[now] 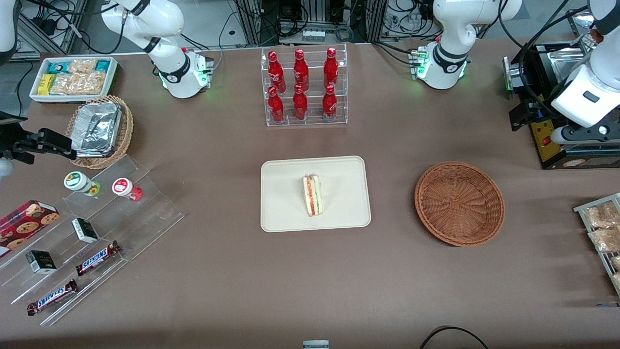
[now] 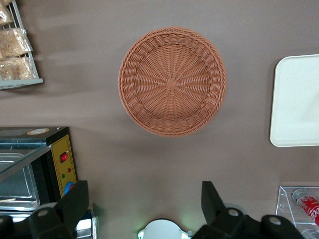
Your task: Place sandwich from basket to tray
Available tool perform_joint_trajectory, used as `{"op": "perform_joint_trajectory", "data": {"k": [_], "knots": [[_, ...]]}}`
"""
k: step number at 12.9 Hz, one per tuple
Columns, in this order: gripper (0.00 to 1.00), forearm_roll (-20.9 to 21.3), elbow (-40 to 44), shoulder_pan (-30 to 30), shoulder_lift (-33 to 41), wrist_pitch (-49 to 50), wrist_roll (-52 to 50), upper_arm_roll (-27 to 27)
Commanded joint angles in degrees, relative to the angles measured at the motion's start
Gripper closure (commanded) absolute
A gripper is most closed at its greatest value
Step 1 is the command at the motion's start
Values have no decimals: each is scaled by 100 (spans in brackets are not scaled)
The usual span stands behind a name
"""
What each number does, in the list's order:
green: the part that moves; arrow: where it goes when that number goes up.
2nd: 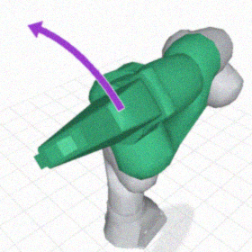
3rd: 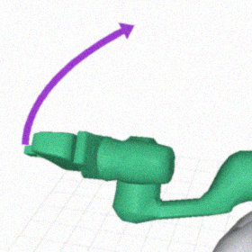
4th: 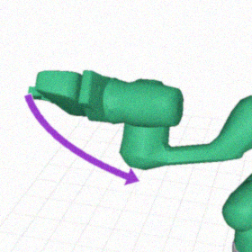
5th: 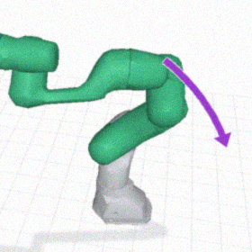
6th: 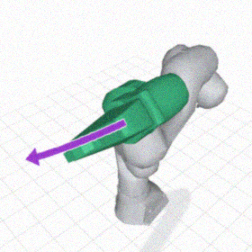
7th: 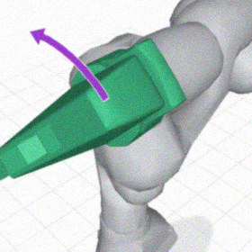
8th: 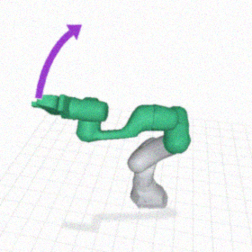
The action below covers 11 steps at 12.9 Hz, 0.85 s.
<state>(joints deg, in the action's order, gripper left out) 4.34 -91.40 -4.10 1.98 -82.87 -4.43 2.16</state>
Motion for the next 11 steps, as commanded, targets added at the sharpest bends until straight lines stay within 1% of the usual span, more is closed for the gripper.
{"op": "perform_joint_trajectory", "data": {"k": [1,3,7,11], "knots": [[0,-74,-114,-91,74,-97,379,-102],[0,-91,-114,-73,74,-141,627,-163],[0,-179,192,-82,-224,-133,548,-225],[0,-276,246,-82,-251,-150,557,-216]]}}
